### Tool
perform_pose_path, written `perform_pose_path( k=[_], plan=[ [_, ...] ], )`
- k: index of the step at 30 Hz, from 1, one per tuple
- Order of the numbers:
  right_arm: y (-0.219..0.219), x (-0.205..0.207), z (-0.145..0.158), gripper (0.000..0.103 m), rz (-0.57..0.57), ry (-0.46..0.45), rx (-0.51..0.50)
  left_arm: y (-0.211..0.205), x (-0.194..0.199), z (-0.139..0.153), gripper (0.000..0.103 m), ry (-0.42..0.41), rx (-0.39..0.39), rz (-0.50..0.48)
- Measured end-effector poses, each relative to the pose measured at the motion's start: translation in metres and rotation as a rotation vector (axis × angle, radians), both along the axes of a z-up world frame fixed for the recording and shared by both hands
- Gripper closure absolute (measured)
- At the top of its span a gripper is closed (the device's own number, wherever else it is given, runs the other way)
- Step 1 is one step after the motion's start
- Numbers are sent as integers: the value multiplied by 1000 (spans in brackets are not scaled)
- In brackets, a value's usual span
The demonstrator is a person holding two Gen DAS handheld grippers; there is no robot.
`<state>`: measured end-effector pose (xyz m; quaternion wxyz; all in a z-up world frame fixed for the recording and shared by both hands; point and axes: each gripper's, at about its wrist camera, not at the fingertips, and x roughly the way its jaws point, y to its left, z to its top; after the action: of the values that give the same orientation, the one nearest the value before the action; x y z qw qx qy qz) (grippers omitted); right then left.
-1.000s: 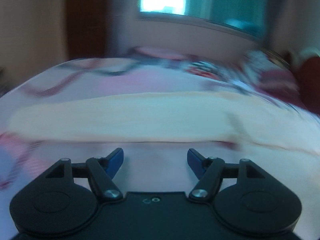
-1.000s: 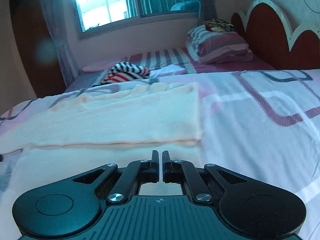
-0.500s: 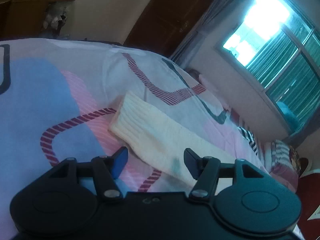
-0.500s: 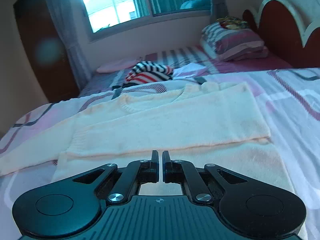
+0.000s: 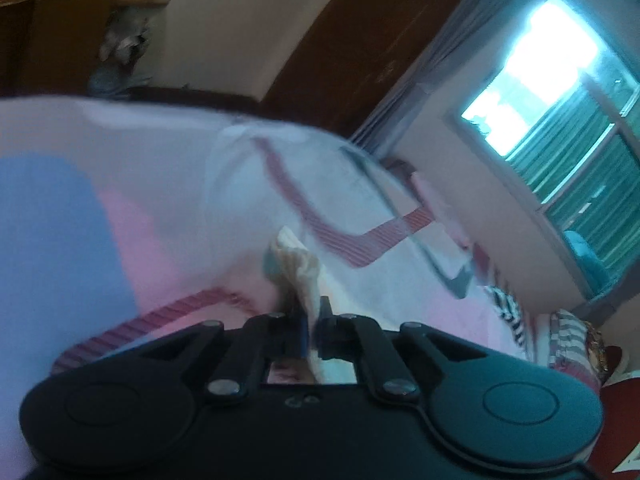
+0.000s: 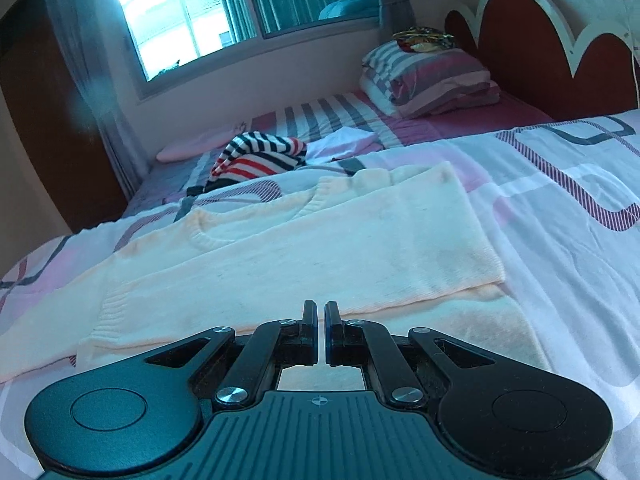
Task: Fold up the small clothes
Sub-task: 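Close the left gripper on the cuff and lift it, then lay the sleeve across the sweater body and open the left gripper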
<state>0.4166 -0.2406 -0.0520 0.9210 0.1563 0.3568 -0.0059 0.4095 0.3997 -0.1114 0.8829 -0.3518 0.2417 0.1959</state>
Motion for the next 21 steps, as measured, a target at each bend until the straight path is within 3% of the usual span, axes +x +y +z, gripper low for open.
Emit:
perform_pose_path(
  k=[7,14,21],
  plan=[
    [-29,-3,-1,100,-18,-11,25,-61,20,18,100,-13,75,-100],
    [-56,-1,-1,101,-19,-30,60,-203,62,41,100,-55,165,-384],
    [-88,-3,3,101,-29,-54,115,-345,95,43,100,-50,262,-613]
  ],
)
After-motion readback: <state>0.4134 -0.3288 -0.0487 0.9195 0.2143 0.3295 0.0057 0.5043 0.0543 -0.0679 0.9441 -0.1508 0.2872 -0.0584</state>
